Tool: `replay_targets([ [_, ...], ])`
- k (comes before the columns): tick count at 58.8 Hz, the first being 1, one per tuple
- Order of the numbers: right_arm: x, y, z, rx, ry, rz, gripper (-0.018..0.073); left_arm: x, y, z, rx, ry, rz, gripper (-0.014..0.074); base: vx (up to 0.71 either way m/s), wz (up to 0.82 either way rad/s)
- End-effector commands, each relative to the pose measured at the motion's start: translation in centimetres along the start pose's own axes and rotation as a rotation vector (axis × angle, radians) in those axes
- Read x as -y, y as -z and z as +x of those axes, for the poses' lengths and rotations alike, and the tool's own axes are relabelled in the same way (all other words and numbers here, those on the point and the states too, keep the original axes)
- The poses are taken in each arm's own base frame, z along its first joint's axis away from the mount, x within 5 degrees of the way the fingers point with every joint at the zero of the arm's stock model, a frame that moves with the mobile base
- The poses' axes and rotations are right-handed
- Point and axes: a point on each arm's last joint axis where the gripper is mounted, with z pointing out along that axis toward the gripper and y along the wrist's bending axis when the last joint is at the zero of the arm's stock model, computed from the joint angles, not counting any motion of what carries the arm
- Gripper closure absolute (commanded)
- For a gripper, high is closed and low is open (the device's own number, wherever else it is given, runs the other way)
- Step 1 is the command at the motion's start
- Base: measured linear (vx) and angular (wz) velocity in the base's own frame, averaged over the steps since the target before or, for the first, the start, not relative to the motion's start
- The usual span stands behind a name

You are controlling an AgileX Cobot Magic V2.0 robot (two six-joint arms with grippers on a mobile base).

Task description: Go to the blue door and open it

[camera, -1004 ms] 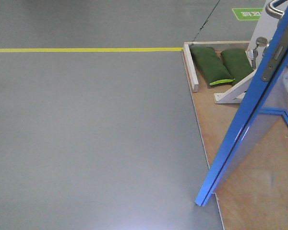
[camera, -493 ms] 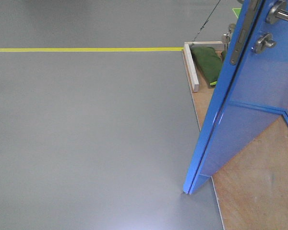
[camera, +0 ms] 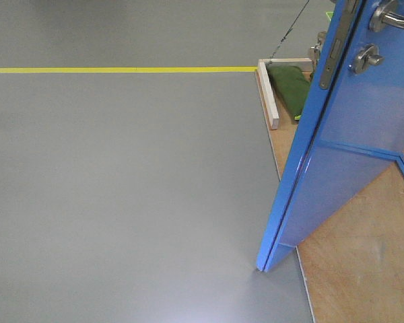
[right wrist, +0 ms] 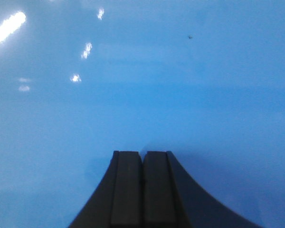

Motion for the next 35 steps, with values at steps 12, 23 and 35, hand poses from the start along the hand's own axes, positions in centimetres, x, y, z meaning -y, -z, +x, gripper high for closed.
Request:
replay_targets([
  [12, -3.0, 0.9, 2.3, -0.07, 0.016, -0.081, 0.0561, 0.0, 0.3, -1.5, 0.117, 0.009, 0.008, 0.0524, 0.0, 0.0],
  [23, -3.3, 0.7, 4.8, -0.134, 0.017, -0.087, 0.0561, 0.0, 0.3, -1.5, 0.117, 0.009, 0.008, 0.0524, 0.0, 0.0],
  [35, -3.4, 0.7, 6.1, -0.185, 0.018, -0.088, 0.0561, 0.0, 0.3, -1.5, 0.117, 0.009, 0.008, 0.0524, 0.0, 0.0],
])
